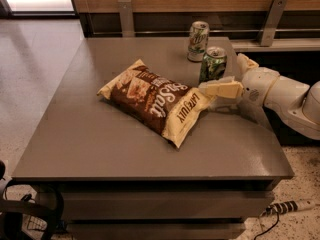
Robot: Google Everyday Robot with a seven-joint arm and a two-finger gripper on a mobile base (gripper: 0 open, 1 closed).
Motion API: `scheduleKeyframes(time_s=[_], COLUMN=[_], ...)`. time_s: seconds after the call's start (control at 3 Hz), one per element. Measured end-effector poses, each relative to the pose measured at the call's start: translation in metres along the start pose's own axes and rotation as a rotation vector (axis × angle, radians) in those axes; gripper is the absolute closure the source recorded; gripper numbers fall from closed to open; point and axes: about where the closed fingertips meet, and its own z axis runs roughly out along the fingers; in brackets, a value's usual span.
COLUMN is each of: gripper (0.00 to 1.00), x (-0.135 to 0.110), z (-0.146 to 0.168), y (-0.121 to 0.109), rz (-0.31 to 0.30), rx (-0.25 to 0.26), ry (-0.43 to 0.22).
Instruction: Knock green can over
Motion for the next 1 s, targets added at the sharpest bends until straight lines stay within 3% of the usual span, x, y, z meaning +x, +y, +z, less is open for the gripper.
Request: scheduleKeyframes(time_s=[0.67,1.0], gripper=[0.00,0.15], x=[0.002,0.002], z=[0.017,0.020], y=[0.001,0.003], rz=[0.007,0.006], rx=[-0.014,-0.019], ry=[-0.022,-0.024])
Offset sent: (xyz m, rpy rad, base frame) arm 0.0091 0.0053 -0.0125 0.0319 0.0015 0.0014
